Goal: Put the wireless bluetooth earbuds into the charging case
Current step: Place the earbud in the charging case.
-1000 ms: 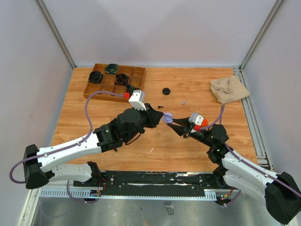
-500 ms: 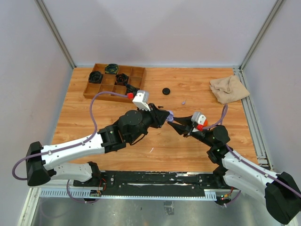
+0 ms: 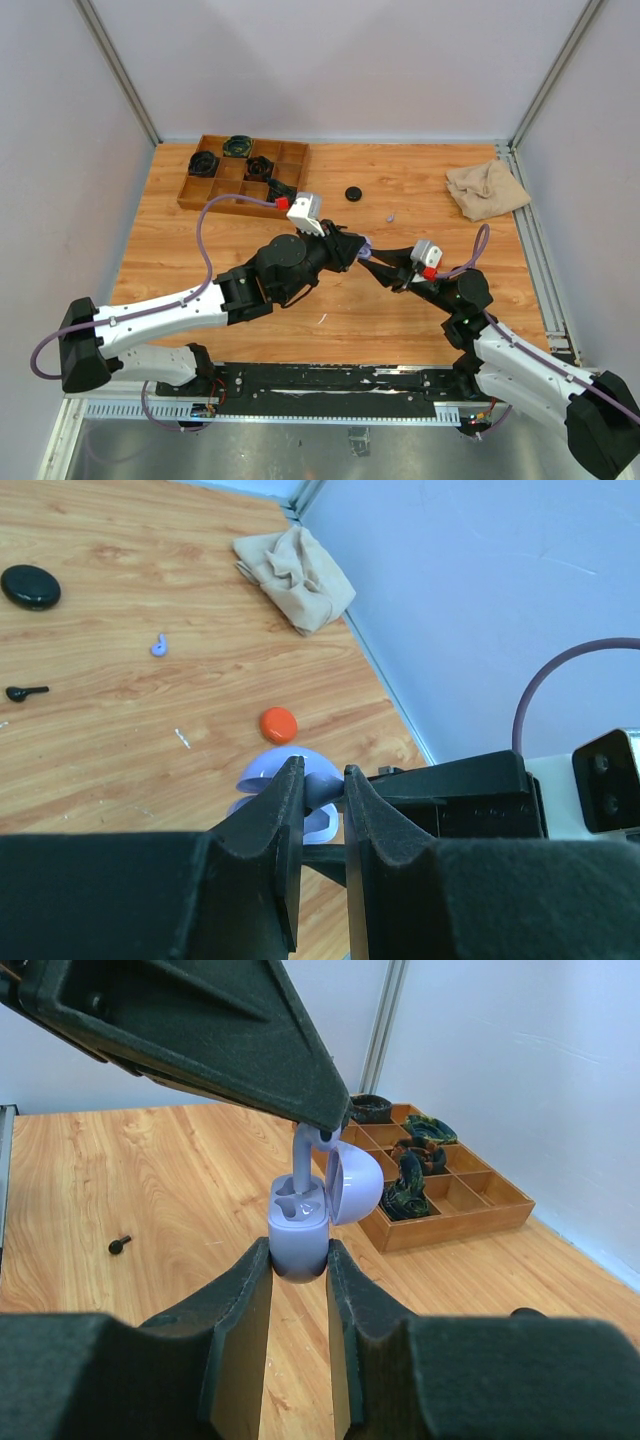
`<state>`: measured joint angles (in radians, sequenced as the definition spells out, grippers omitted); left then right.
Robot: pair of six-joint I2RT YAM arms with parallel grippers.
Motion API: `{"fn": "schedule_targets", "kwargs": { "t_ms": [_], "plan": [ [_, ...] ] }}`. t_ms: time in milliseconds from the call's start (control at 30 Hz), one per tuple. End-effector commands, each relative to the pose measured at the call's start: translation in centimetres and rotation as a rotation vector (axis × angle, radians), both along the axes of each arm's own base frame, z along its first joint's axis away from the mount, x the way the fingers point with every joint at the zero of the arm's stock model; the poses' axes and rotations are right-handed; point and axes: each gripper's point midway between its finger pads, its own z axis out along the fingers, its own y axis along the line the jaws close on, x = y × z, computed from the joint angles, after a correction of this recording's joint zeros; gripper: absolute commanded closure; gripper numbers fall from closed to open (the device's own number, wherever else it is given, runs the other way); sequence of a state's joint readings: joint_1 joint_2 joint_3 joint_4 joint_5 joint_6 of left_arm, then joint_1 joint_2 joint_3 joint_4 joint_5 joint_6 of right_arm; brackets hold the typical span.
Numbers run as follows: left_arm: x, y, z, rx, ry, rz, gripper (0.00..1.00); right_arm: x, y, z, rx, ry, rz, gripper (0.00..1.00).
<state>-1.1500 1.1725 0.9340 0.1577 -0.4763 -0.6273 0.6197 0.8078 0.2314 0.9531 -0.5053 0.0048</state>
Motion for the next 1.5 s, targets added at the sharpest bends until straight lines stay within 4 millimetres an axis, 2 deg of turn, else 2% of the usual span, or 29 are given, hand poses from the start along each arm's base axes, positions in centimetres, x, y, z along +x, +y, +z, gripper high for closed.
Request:
{"fn": "schedule_targets", "kwargs": {
  "t_ms": [0, 567, 833, 1067, 1167, 1367, 1467],
  "plan": [
    [-0.3, -0.5, 0.0, -0.008, -0.019, -0.009, 0.89, -0.8, 0.0, 1.3, 0.045, -0.04, 0.015, 0.99],
    [-1.0, -0.6, -1.0, 0.026, -0.022, -0.029, 0.87, -0.7, -0.2, 1.6, 0.061, -0.046, 0.007, 0.99],
    [-1.0, -0.6, -0.8, 0.033, -0.027, -0.03, 0.68, -0.8, -0.1, 1.6, 0.062, -0.046, 0.011, 0.99],
    [-1.2, 0.2, 0.3, 0.031, -0.059, -0.032, 0.52, -0.7, -0.1, 1.4, 0.062, -0.037, 0.013, 0.99],
    [-1.5, 0.9, 0.7, 0.032, -0.083, -0.036, 0.43, -0.7, -0.1, 1.4, 0.063, -0.028, 0.014, 0.99],
    [-1.6, 3.6, 1.1, 0.054, -0.159, -0.001, 0.26, -0.6, -0.1, 1.4, 0.063, -0.01, 0.013, 0.99],
    [-1.7, 4.5, 0.8, 0.087, -0.206, -0.01, 0.24, -0.6, 0.0, 1.6, 0.063, 0.004, 0.015, 0.99]
  ]
}}
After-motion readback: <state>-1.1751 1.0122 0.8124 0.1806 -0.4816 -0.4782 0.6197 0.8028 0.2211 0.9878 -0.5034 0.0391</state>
